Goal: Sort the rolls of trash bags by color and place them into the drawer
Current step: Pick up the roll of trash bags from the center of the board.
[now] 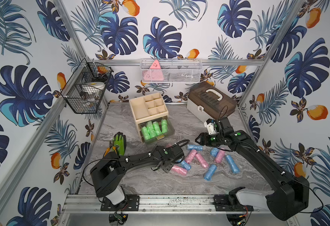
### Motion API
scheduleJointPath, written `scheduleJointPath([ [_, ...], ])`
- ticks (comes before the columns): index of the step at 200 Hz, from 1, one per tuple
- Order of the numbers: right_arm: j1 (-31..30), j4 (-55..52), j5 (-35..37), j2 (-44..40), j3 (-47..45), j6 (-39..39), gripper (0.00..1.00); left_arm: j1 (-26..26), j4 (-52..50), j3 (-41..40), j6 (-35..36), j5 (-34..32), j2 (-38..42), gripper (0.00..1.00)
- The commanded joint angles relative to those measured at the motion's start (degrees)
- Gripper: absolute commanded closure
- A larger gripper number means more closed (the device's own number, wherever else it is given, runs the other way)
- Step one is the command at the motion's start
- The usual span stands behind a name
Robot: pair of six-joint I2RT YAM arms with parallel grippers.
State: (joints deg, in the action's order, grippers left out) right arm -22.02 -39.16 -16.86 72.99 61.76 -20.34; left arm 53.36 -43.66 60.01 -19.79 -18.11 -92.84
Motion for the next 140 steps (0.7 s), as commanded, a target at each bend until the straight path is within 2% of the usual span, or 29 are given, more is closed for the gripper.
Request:
scheduleJointPath([
  [1,0.1,0.5,-0.8,-0.2,0.1,0.5,0.39,-1.1,1.9,-0.3,-0.1,-2.2,-0.9,0.41],
  [98,0.1,0.3,-1.2,-0.5,0.6,0.3,0.40,-3.1,5.8,-1.2,1.6,-1.1,-6.5,0.46],
  [140,0.2,0.0,-0.7,-0.7,1.0,0.4,0.41,-3.1,7.0,-1.6,1.4,0.5,-7.1,0.55],
])
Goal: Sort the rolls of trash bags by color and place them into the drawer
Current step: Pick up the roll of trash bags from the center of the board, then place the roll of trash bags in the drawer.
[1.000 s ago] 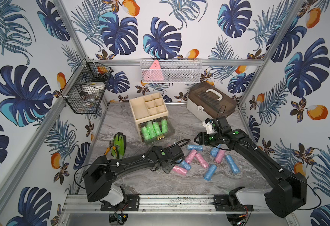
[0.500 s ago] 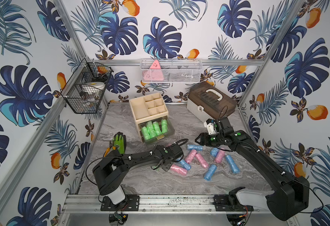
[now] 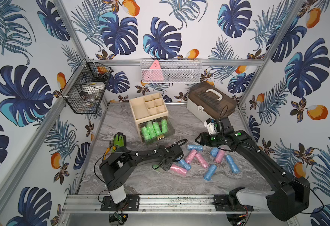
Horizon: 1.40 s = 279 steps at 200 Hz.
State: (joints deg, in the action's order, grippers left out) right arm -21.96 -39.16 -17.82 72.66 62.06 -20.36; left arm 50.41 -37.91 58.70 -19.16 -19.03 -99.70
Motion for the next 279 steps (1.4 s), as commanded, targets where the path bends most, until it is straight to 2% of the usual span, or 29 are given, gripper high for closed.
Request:
scheduleJointPath([
  [1,0.1,0.0,0.2,-0.3,0.7,0.4,0.41,-0.1,1.3,-0.2,0.8,1.4,-0.2,0.55],
  [34,0.1,-0.1,0.7,-0.7,1.0,0.4,0.42,-0.1,1.2,-0.8,0.8,3.0,1.6,0.62],
  [89,0.1,0.2,0.8,-0.6,1.5,0.0,0.42,-0.1,-0.6,-1.7,1.1,9.2,10.7,0.71],
  [143,0.1,0.6,0.7,-0.1,2.7,-0.5,0.43,-0.1,1.4,-0.9,0.5,22.0,20.8,0.71],
  [169,0.1,0.7,0.2,0.2,2.7,-0.6,0.43,-0.4,0.5,2.3,-0.8,24.1,24.0,0.69],
  [195,0.1,0.8,-0.2,0.4,5.3,-0.9,0.43,-3.1,-1.0,7.5,-1.5,26.3,25.4,0.68],
  [250,0.1,1.4,-1.6,0.9,6.8,-1.5,0.44,-12.4,-2.4,19.8,-3.3,32.1,25.1,0.64],
  [279,0.1,2.0,-2.7,1.4,7.3,-2.0,0.44,-18.1,-1.4,22.7,-5.4,33.0,24.0,0.63],
])
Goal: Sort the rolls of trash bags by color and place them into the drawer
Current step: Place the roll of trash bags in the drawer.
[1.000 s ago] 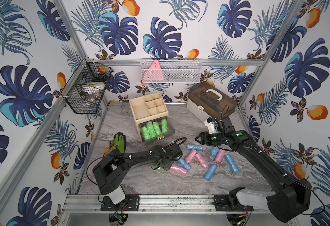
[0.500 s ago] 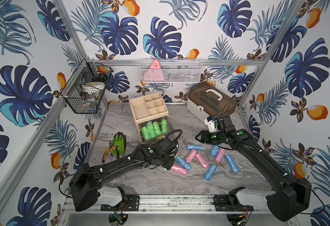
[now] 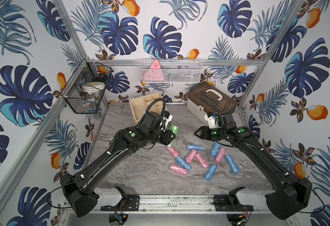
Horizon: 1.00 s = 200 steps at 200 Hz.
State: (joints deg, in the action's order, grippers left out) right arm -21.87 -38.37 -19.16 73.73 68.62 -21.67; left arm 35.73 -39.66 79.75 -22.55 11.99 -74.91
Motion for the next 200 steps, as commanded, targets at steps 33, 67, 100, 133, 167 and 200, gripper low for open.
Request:
scheduleJointPath([
  [33,0.0,1.7,-2.5,0.7,1.3,-1.3,0.44,-9.9,4.6,0.4,-6.3,4.6,-2.3,0.64],
  [67,0.0,2.2,-3.3,0.6,1.2,-1.6,0.45,-15.0,10.7,-3.1,-11.4,7.9,-3.5,0.64],
  [100,0.0,2.2,-3.5,0.5,1.2,-1.7,0.45,-16.9,13.3,-4.7,-14.0,6.6,-3.6,0.68],
  [133,0.0,2.3,-3.8,0.5,1.4,-1.8,0.45,-18.7,15.2,-6.4,-15.8,6.9,-4.0,0.70],
  [167,0.0,2.3,-3.8,0.7,1.8,-1.8,0.45,-19.1,16.5,-7.8,-17.4,7.6,-4.6,0.66],
  [200,0.0,2.6,-3.9,1.0,2.2,-1.9,0.45,-19.1,16.1,-8.3,-17.5,7.6,-4.3,0.56],
])
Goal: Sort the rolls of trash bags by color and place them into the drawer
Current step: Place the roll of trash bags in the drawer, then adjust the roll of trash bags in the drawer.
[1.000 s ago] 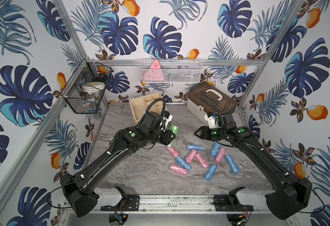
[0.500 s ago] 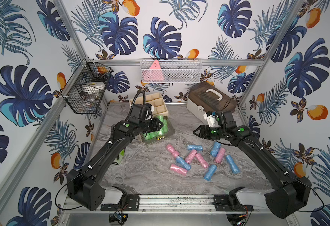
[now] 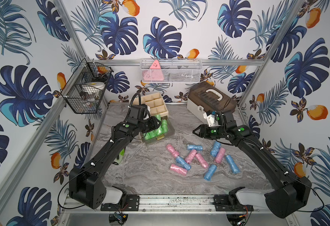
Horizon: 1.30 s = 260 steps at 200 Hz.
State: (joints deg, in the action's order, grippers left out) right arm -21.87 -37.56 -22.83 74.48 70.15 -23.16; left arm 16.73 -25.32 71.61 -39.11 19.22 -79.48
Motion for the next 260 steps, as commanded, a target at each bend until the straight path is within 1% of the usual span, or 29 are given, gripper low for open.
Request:
scheduleJointPath([
  [1,0.0,1.8,-0.2,0.2,0.6,-0.4,0.45,-0.1,1.7,-0.2,-0.9,0.4,0.3,0.56],
  [15,0.0,1.9,-0.4,0.5,0.8,-0.5,0.45,-0.1,0.8,0.1,-0.8,-0.2,0.6,0.46],
  [28,0.0,2.2,-0.3,0.7,0.8,-0.6,0.45,-0.1,0.1,0.2,-0.4,-1.1,1.1,0.39],
  [47,-0.1,2.4,-0.4,1.1,1.3,-0.6,0.45,-0.1,-1.9,1.2,0.9,-2.7,1.8,0.35],
  [69,-0.7,3.0,-0.6,1.8,2.9,-0.9,0.47,-0.1,-4.1,2.6,2.5,-4.4,2.4,0.34],
  [98,-3.7,3.4,-0.2,4.4,6.8,-1.3,0.60,-0.2,-7.5,6.0,5.8,-6.6,3.6,0.34],
  [123,-8.1,3.9,1.8,7.3,9.9,-1.8,0.72,-0.1,-13.7,11.9,10.9,-11.1,3.7,0.32],
  [137,-10.7,5.4,2.5,9.1,10.5,-2.6,0.76,-0.3,-17.3,15.5,14.1,-14.9,3.0,0.29],
  [145,-13.9,6.0,2.9,10.3,11.0,-3.0,0.78,-0.6,-19.3,17.5,15.8,-17.2,2.3,0.27],
  [166,-19.0,7.1,4.8,13.7,13.3,-3.7,0.79,-2.9,-23.1,21.6,19.6,-20.3,-0.4,0.23],
  [196,-23.2,8.0,6.7,18.9,19.0,-3.9,0.82,-7.4,-25.1,24.5,23.0,-22.3,-3.3,0.20],
  [211,-24.3,7.2,8.1,22.1,22.9,-3.2,0.83,-9.7,-25.1,24.8,24.0,-22.5,-4.3,0.21],
  [229,-24.9,5.8,8.5,26.0,27.4,-2.6,0.85,-12.1,-24.9,24.8,24.1,-21.1,-5.2,0.21],
  [249,-25.1,4.3,9.1,29.7,31.2,-2.0,0.86,-13.6,-24.0,24.3,24.2,-20.3,-5.8,0.21],
  [260,-25.3,3.0,10.6,31.4,33.0,-1.8,0.86,-14.2,-23.8,24.3,24.3,-20.0,-6.6,0.21],
])
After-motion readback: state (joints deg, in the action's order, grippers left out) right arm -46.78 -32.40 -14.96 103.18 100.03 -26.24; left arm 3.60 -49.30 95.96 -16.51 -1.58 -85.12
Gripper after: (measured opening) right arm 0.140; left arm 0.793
